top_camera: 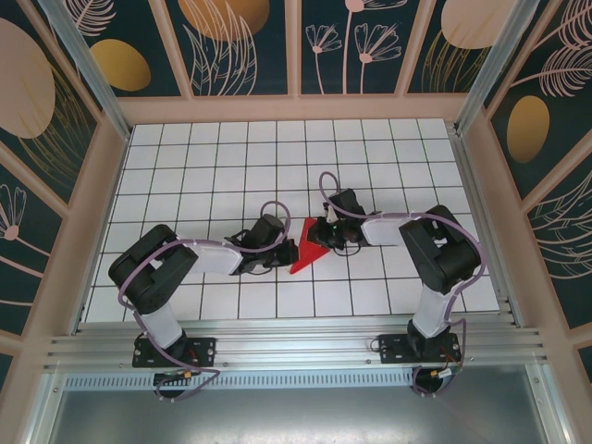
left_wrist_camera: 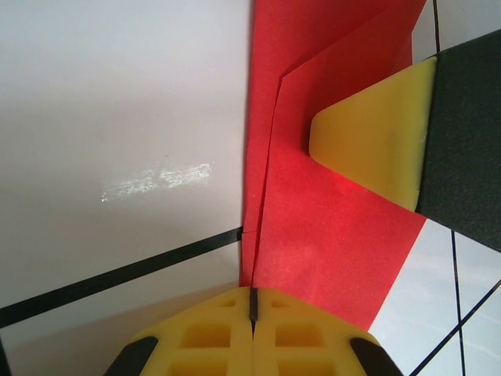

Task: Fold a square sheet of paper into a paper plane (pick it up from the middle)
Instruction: Fourth fold the wing at the center of the table.

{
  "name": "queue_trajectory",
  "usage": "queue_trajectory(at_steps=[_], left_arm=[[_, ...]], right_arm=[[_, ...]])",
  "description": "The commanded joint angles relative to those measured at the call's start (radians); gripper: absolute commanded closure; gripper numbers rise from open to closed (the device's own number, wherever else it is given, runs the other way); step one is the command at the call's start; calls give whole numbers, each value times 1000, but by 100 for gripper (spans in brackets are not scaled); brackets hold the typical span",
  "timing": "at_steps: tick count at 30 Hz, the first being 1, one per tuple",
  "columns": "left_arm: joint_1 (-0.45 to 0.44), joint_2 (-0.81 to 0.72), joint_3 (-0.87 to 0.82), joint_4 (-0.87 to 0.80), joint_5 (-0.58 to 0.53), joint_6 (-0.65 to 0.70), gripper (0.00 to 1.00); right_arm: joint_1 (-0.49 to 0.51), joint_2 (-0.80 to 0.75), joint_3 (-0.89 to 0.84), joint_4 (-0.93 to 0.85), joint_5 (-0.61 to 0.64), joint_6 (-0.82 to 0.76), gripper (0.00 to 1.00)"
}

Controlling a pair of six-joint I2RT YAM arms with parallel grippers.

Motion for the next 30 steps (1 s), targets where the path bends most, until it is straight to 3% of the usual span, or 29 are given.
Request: queue_trajectory(at_steps=[1,30], left_arm=[[5,96,-18,-159,-74,45,100],[-10,129,-30,-216,-124,67,100]], right_arm=[[-9,17,-27,42,-20,24,86],[-211,72,63,-24,-70,-27,82]])
